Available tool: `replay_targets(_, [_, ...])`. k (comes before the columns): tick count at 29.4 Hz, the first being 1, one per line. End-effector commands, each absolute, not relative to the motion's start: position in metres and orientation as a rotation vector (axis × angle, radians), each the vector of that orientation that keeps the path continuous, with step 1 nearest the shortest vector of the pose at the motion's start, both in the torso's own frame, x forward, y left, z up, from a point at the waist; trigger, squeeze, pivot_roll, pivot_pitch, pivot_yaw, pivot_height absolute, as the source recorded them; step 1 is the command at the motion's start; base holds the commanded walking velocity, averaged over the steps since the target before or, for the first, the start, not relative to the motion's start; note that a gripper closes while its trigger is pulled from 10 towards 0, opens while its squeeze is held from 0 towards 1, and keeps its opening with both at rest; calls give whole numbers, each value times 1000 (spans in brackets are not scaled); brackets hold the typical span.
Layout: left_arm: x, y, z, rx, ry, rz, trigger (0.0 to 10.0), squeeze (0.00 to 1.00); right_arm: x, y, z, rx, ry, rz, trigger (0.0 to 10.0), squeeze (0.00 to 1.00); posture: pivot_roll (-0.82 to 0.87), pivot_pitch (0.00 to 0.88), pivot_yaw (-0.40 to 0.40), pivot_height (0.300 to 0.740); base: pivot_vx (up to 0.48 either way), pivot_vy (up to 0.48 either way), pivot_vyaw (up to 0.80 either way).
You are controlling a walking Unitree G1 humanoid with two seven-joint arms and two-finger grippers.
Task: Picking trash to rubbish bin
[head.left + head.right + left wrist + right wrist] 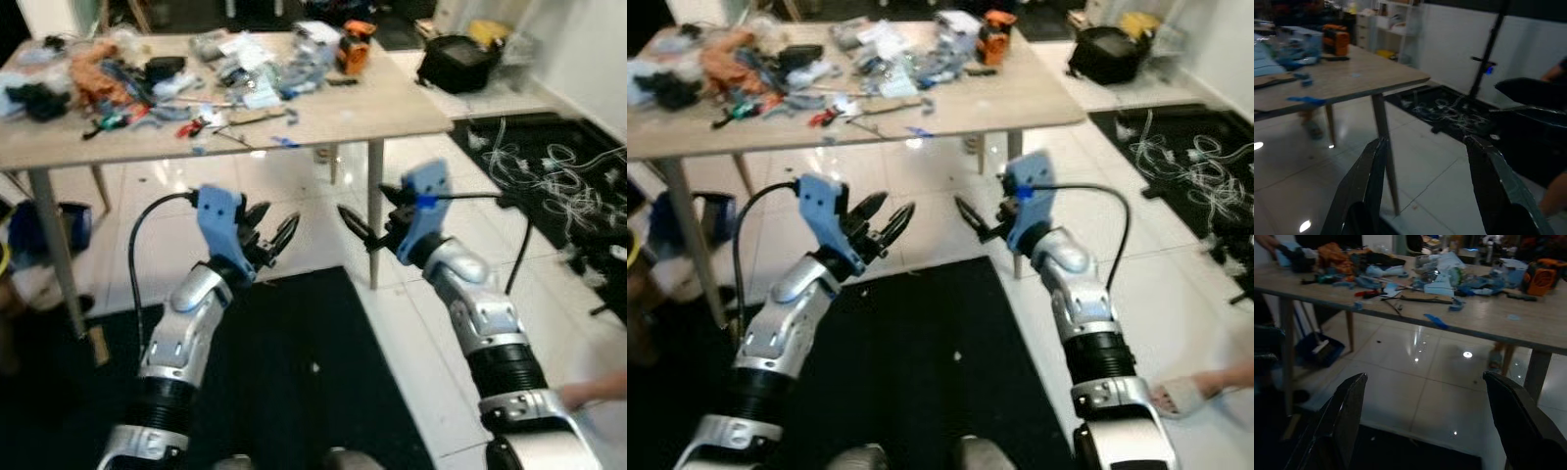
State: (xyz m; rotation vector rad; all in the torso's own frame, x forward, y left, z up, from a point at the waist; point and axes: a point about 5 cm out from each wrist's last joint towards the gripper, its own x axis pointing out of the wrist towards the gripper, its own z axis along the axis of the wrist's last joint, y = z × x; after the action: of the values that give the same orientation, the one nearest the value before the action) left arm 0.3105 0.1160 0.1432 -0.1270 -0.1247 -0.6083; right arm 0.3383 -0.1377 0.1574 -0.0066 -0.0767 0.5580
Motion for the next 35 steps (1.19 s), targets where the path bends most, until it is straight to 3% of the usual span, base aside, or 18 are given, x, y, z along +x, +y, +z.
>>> replay_targets(1, [311, 118, 142, -119, -118, -604, 10000, 0, 338, -137, 157, -4, -78, 562, 10000, 0, -55, 0, -46, 740, 360, 0, 0])
replay_targets(35, [314, 122, 136, -105, -95, -553, 10000, 0, 337, -139, 154, 0, -67, 575, 10000, 0, -56, 0, -53, 740, 451, 0, 0])
